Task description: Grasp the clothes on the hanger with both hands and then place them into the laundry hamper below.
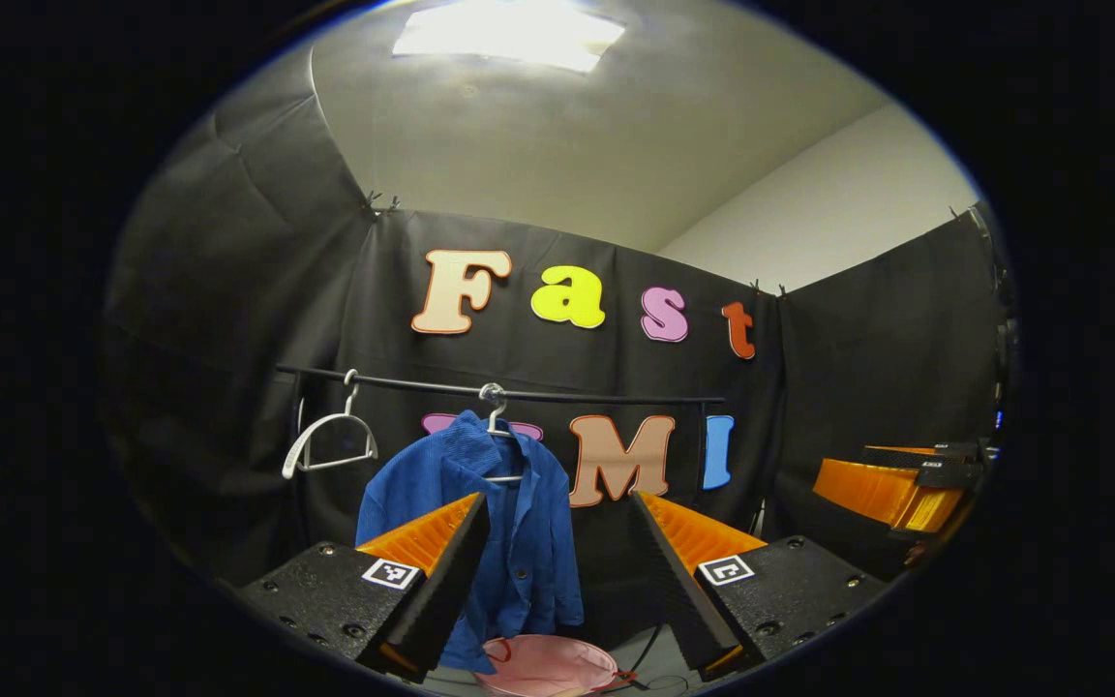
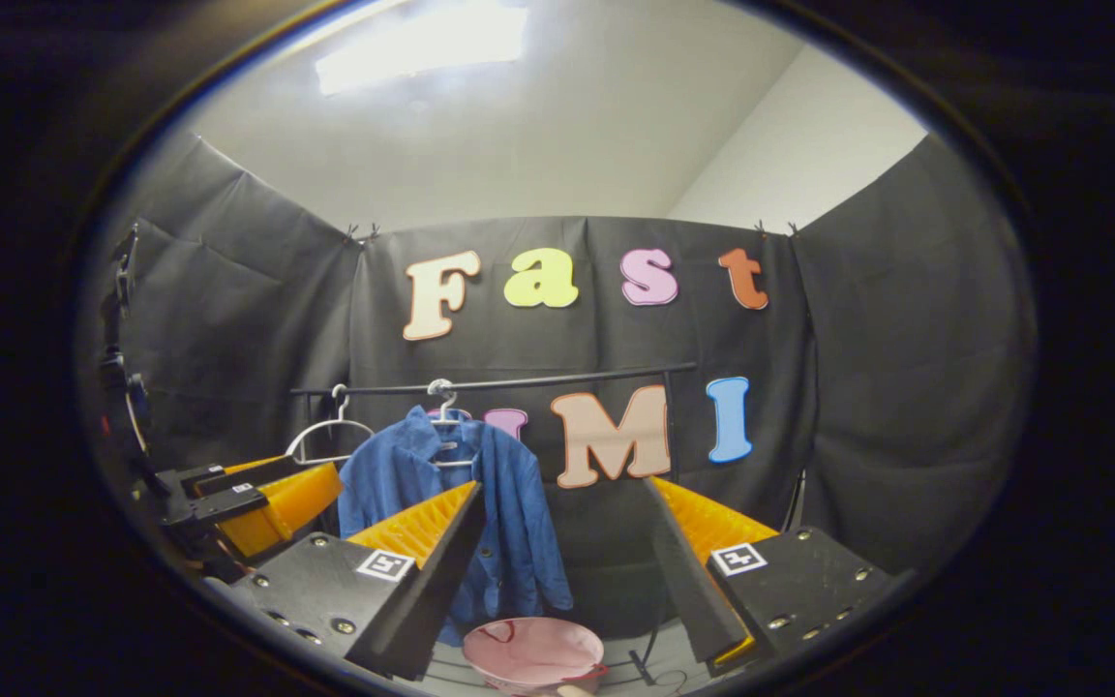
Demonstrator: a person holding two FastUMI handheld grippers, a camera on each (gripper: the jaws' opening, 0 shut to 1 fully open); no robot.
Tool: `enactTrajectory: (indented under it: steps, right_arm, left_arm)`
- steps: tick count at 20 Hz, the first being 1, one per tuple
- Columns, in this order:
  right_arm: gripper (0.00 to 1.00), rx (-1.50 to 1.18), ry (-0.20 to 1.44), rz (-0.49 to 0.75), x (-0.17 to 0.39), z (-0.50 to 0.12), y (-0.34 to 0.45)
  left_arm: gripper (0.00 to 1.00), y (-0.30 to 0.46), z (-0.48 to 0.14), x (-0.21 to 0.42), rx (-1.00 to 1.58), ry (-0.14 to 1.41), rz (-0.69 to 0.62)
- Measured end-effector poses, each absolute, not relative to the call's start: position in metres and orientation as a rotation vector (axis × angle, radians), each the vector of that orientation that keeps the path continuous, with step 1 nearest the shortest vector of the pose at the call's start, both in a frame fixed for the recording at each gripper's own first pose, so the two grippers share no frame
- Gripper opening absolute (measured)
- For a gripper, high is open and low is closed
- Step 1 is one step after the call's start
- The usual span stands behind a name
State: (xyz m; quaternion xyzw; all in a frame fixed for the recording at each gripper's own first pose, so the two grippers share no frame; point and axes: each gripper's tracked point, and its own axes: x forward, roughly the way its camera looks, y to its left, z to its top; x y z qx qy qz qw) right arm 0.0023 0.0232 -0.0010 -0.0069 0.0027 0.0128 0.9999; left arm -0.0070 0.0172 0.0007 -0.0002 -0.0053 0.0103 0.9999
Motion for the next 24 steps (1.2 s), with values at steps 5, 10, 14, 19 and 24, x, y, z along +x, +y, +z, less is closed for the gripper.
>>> enactTrajectory:
  steps: [5,10,14,19,24]
  right_arm:
    - [0.95,-0.002,0.005,0.031,0.002,-0.002,0.038]
    - [0.95,0.006,0.010,0.049,0.009,-0.010,0.065]
    - [0.95,0.018,0.027,0.060,0.014,-0.019,0.083]
    - [0.95,0.023,0.039,0.061,0.021,-0.029,0.106]
    - [0.95,0.042,0.056,0.054,0.031,-0.041,0.124]
  left_arm:
    - [0.89,0.030,0.004,-0.010,0.006,-0.011,0.022]
    - [0.89,0.051,0.004,-0.014,0.004,-0.016,0.031]
    - [0.89,0.069,0.000,-0.015,0.005,-0.002,0.040]
    - [0.89,0.090,-0.004,-0.015,0.010,0.009,0.039]
    - [0.89,0.100,-0.017,-0.009,0.001,0.041,0.003]
